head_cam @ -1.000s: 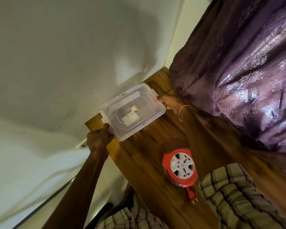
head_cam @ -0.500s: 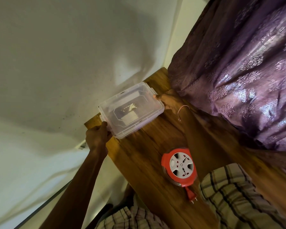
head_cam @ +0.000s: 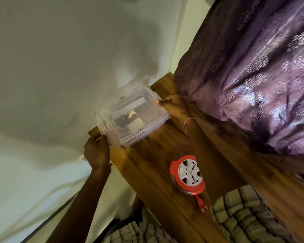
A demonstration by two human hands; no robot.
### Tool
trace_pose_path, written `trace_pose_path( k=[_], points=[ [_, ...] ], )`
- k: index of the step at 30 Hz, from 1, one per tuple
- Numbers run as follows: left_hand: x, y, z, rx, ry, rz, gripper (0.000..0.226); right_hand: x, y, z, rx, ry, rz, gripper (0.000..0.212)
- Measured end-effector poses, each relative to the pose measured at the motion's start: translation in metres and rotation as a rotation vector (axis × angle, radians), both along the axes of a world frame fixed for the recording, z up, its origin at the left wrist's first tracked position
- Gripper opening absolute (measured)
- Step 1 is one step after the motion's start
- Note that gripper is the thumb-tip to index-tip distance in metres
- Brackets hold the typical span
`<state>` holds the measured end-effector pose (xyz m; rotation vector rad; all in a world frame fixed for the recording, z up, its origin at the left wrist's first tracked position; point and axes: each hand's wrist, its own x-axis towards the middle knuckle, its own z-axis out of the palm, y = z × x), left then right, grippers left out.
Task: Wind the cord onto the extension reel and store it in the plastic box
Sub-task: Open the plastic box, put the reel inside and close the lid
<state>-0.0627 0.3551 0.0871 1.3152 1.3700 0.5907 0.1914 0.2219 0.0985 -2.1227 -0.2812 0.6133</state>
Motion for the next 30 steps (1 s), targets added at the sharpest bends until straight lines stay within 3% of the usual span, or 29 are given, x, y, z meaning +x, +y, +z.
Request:
trace_pose_path(
  k=[5,12,16,19,22,26,30],
  points=[
    [-0.002,-0.007,0.012,0.266,0.001,-0.049,0.034,-0.001,-0.02,0.014,0.15,0.001,-0.059,0.018],
    [0.009,-0.052,0.024,0.389,-0.047,-0.234,0.029,-0.011,-0.1,0.025,0.192,-0.057,-0.106,0.03],
    [0.017,-0.087,0.019,0.277,-0.242,-0.332,0.032,-0.016,-0.159,0.034,0.473,0.249,-0.329,0.026],
    [0.03,-0.112,0.017,0.293,-0.254,-0.406,0.025,-0.019,-0.207,0.029,0.62,0.37,-0.573,0.04],
    [0.043,-0.137,0.014,0.128,-0.328,-0.499,0.025,-0.025,-0.253,0.019,0.542,0.359,-0.62,0.041],
    [0.065,-0.159,0.004,-0.204,-0.509,-0.622,0.027,-0.032,-0.299,0.004,0.267,0.16,-0.589,0.043],
    [0.087,-0.168,-0.008,-0.315,-0.327,-0.82,0.026,-0.05,-0.312,-0.012,0.197,0.102,-0.724,0.042]
  ],
)
